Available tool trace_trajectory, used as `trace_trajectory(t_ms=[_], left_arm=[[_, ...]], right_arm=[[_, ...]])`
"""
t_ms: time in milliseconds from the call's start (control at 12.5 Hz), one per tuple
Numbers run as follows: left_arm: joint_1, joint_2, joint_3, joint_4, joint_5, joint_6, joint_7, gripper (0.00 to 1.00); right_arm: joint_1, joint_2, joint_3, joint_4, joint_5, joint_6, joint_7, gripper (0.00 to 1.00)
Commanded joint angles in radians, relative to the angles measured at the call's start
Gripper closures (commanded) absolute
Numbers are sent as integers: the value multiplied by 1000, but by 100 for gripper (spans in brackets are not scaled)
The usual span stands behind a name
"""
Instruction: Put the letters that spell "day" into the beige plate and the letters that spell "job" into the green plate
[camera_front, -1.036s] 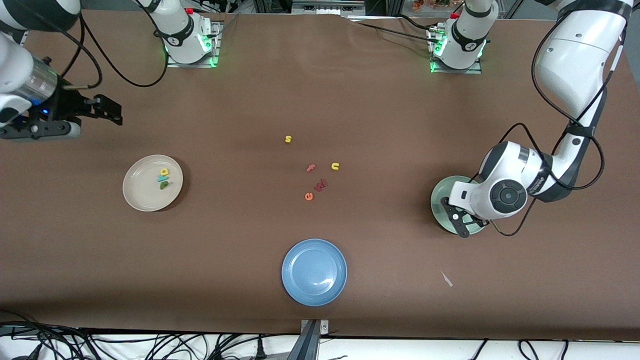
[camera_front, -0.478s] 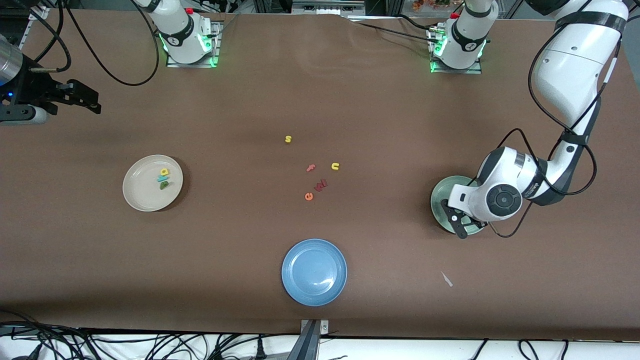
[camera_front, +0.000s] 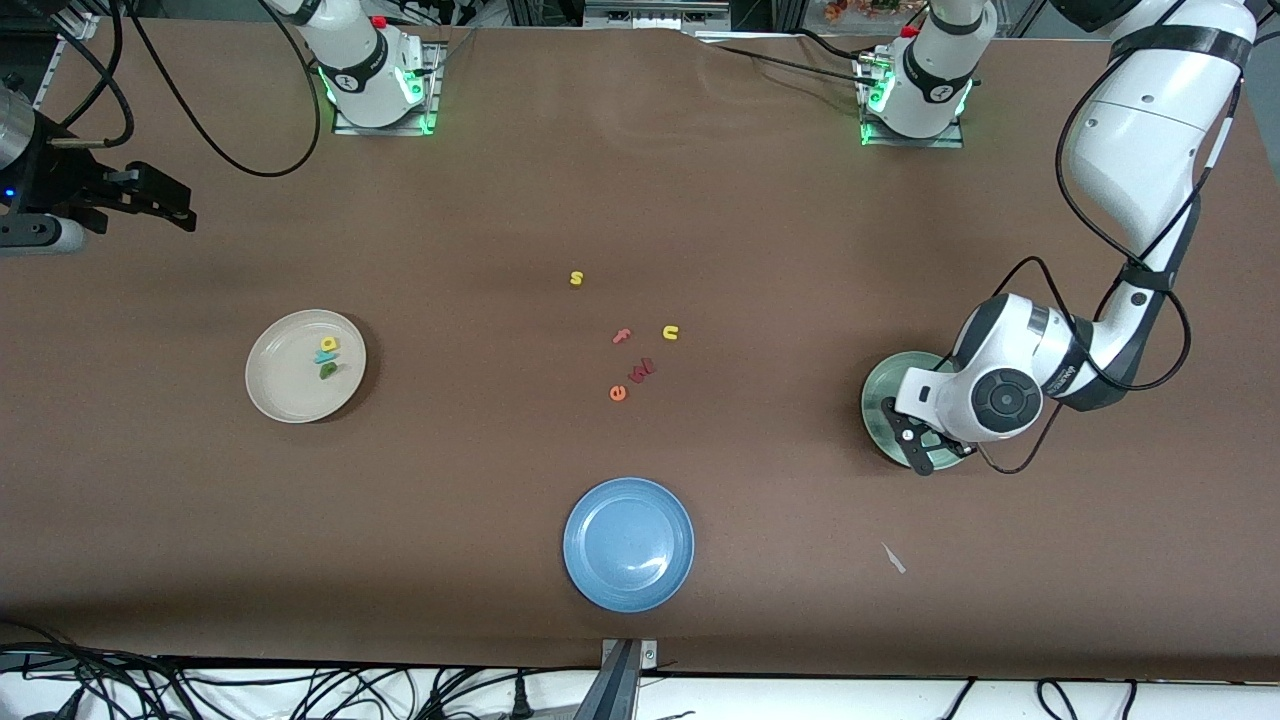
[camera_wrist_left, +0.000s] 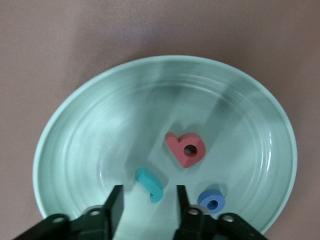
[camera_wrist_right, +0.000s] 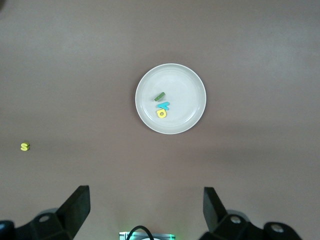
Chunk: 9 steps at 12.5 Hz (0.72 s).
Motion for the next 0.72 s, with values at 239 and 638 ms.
trace_trajectory(t_ms=[239,638], left_arm=[[8,-168,-14,9,-167,-142,10,0],[10,-311,-11,64,-316,-283,-50,0]], right_arm=[[23,26,-25,31,3,-20,5,0],[20,29,-25,31,6,-15,5,0]])
